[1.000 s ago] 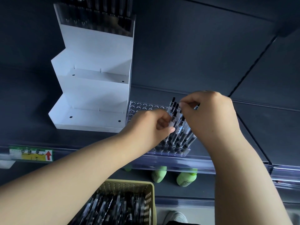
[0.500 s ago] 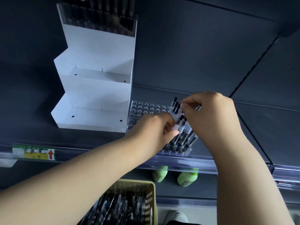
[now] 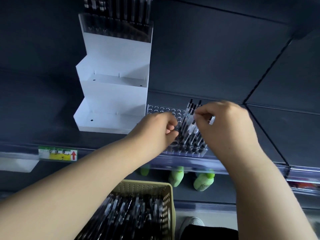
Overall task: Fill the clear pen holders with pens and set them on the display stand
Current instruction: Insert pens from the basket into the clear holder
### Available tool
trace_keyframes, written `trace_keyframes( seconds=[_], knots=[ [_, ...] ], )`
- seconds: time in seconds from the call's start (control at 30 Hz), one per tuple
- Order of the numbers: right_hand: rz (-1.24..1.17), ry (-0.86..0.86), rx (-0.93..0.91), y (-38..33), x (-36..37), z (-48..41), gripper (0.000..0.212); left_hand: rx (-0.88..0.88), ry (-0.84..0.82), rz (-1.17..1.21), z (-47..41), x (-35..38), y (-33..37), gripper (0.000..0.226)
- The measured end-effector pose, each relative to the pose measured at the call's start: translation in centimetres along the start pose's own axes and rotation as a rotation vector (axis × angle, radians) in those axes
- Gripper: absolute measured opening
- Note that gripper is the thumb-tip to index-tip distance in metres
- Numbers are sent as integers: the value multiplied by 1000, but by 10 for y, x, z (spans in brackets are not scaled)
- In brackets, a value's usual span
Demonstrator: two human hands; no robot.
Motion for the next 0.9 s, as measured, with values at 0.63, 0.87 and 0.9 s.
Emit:
trace_keyframes(
  seconds=[0.63, 0.87, 0.9],
  knots=[
    [97, -841, 232, -19, 177, 148, 25, -287, -272, -353, 142, 7, -97, 27],
    [125, -1042, 360, -13, 231, 200, 31, -503, -437, -311, 170, 65, -152, 31],
    [87, -1049, 392, -13, 237, 205, 31, -536, -459, -290, 172, 74, -159, 32]
  ],
)
Point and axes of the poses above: each hand's wrist, its own z-axis away from the middle knuckle, its own x-axis out of the palm, y = z × x, the point moved 7 cm from there along -z, towards the middle knuckle, and after that the axes turned 5 degrees about -y, right-handed, at the moved point
